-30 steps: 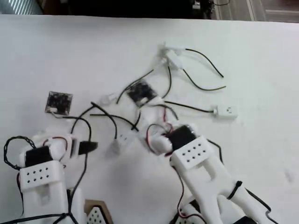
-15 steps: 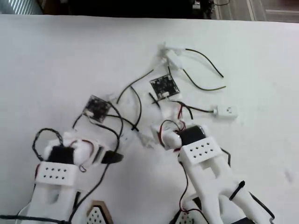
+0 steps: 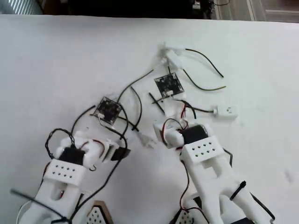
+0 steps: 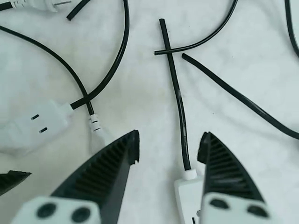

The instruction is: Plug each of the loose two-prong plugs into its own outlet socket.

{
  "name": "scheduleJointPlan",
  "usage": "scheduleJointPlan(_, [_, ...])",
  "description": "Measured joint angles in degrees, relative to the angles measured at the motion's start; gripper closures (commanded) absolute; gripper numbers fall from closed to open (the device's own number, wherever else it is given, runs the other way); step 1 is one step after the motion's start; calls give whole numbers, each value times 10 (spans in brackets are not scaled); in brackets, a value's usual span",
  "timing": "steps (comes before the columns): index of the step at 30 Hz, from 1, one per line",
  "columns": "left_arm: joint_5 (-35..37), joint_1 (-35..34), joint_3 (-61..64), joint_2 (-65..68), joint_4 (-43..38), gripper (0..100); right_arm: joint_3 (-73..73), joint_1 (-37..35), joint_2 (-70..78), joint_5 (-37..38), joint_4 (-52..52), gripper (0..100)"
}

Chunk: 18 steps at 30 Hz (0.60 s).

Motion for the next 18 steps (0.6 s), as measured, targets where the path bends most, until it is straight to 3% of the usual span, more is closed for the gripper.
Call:
scheduleJointPlan(8, [0,0,-112,214,7,643,7,0,0,0,-1,796])
scheduleJointPlan(13, [5,10,-183,340,18,767,7,14,0,0,-1,796])
scheduleJointPlan(18, [5,38,-216,388,18,823,7,75,0,0,-1,796])
